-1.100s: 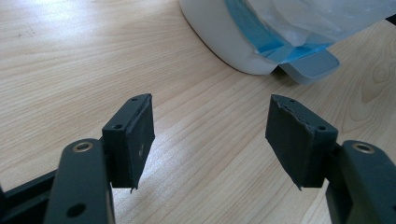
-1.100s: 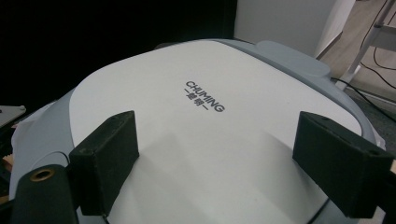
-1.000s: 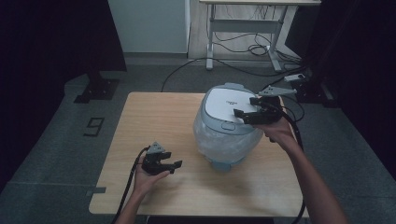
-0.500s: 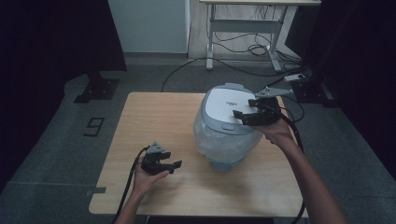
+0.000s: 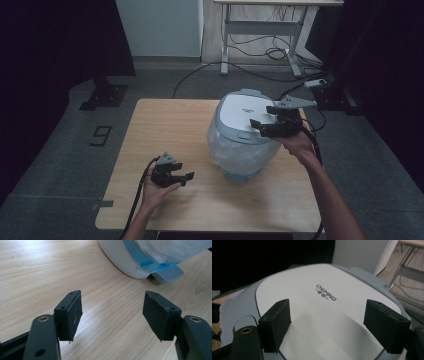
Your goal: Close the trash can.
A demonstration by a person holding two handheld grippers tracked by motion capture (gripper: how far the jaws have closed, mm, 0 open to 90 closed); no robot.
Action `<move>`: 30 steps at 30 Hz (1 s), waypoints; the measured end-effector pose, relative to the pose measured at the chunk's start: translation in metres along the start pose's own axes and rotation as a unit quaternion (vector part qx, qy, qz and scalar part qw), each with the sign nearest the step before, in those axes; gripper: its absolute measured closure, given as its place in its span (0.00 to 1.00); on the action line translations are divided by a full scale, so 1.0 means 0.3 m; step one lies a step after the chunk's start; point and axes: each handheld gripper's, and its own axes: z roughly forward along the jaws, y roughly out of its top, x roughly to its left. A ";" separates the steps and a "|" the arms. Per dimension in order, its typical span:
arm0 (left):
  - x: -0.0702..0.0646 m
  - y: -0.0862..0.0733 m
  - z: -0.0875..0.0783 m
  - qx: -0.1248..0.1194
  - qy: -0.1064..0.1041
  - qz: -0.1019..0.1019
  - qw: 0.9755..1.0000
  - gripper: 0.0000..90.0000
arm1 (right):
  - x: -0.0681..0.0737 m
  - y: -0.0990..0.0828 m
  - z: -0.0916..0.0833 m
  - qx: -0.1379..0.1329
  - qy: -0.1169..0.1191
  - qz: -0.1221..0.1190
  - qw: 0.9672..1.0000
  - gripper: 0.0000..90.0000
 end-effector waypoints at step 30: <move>0.009 -0.012 -0.003 -0.006 0.008 0.000 1.000 0.35 | -0.042 -0.437 -0.277 -0.060 -0.030 0.071 0.995 0.22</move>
